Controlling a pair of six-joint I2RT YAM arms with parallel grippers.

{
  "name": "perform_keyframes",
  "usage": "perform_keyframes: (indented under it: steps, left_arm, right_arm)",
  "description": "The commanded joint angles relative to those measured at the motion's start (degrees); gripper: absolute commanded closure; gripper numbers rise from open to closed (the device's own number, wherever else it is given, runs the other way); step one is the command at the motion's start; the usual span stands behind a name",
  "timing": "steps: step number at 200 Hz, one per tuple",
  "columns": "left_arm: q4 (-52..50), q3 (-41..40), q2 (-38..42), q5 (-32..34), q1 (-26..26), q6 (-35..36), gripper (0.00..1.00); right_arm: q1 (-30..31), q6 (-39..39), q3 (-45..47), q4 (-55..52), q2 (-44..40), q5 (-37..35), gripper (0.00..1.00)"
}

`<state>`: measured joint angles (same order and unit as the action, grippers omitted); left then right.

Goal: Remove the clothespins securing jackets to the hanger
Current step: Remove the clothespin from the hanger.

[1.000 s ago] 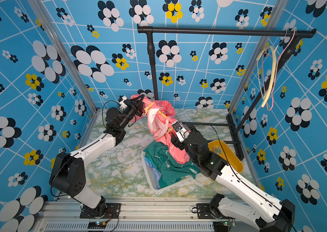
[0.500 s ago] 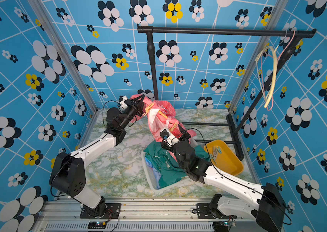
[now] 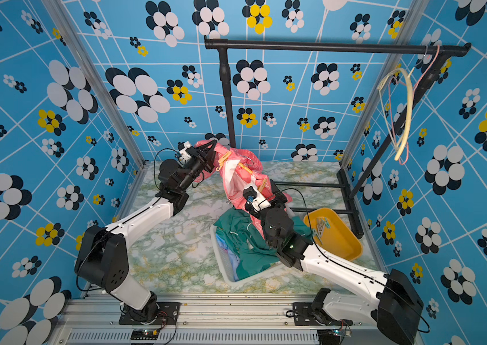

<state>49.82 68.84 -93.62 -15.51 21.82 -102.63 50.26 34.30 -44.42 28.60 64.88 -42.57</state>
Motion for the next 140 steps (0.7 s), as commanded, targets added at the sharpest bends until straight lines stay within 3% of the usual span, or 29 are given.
perform_keyframes:
  steps: [1,41,78,101,140]
  left_arm:
    - [6.76,3.78,-0.59,-0.83,-0.23,-0.02,1.00]
    - [7.63,4.59,-1.61,-1.58,-0.23,-0.64,1.00]
    - [7.89,5.02,-1.75,-1.89,0.26,-0.59,1.00]
    - [7.94,4.73,-1.40,-1.98,0.33,-0.29,1.00]
    - [7.07,4.25,-1.02,-2.31,0.50,0.63,1.00]
  right_arm:
    - [-2.55,-5.60,-1.70,-7.13,-5.25,2.51,0.21]
    - [-3.60,-6.27,-2.94,-14.42,-8.87,6.11,0.24]
    - [-3.79,-6.58,-4.10,-15.52,-7.09,6.35,0.27]
    - [-4.10,-4.93,-3.69,-10.86,-5.45,3.57,0.44]
    - [-4.53,-3.26,-3.32,-4.44,-5.02,1.10,0.61]
